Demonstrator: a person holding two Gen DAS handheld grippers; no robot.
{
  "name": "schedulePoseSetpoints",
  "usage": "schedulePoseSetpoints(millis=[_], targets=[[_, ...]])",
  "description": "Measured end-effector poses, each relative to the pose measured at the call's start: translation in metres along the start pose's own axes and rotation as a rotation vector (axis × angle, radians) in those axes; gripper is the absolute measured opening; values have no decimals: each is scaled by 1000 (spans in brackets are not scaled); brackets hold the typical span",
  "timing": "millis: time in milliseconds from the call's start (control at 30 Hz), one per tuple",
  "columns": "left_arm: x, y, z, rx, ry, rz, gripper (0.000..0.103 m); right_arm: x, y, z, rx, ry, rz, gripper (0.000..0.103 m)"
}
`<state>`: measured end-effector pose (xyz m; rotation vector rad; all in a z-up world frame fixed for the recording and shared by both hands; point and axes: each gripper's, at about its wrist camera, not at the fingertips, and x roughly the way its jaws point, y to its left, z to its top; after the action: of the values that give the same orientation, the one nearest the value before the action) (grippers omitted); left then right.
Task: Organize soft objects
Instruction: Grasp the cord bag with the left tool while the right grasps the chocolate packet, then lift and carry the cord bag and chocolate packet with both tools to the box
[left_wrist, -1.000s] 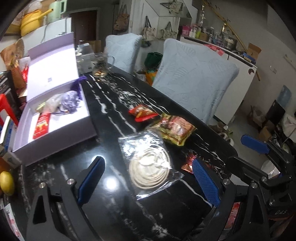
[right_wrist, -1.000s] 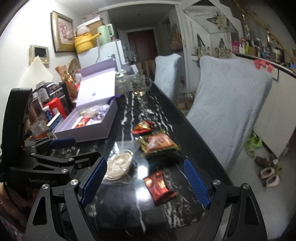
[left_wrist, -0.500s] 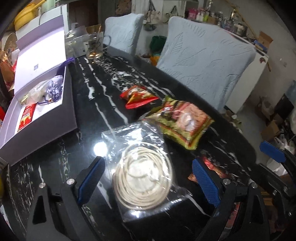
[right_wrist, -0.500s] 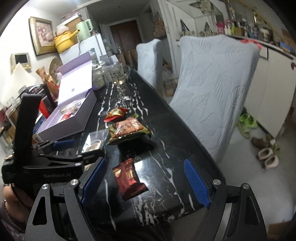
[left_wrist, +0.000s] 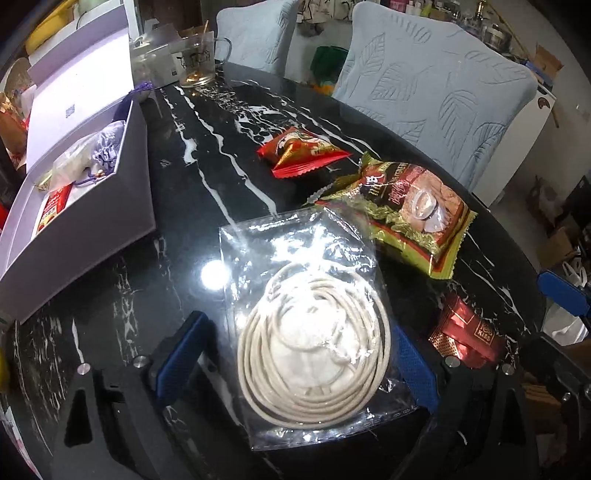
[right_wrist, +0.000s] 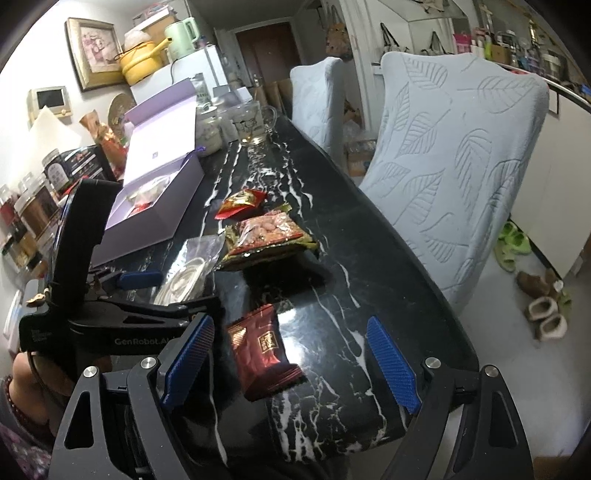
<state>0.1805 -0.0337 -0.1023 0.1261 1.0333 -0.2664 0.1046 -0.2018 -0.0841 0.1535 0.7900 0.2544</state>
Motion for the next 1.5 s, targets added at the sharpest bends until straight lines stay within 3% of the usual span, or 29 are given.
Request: schedulePoseSetpoints(millis=[100, 133, 200, 367, 600, 867, 1000, 1167, 1233, 1300, 1500], targets=[[-2, 2, -2, 10, -20, -9, 92, 1, 1, 0, -7, 6, -5, 86], [-4, 3, -2, 15, -38, -13, 77, 2, 2, 1, -10, 8, -6, 86], [-6, 5, -3, 28, -49, -31, 74, 3, 2, 1, -14, 15, -3, 86], [-14, 14, -4, 3, -62, -77, 54, 11, 4, -2, -13, 46, 4, 86], [-23, 20, -14, -19, -41, -112, 53, 21, 11, -7, -40, 73, 9, 86], [-31, 23, -29, -6, -15, -111, 53, 32, 26, -12, -121, 89, -49, 86], [-31, 24, -29, -6, -13, -97, 53, 34, 37, -16, -210, 95, -98, 67], [-31, 25, -30, -9, -13, -104, 53, 32, 39, -18, -236, 107, -107, 60], [-31, 25, -30, -12, -15, -108, 53, 32, 38, -17, -226, 107, -115, 52], [-31, 27, -31, -14, -17, -114, 53, 33, 37, -16, -209, 102, -130, 35], [-31, 29, -31, -21, -24, -125, 53, 31, 27, -13, -121, 102, -124, 32]])
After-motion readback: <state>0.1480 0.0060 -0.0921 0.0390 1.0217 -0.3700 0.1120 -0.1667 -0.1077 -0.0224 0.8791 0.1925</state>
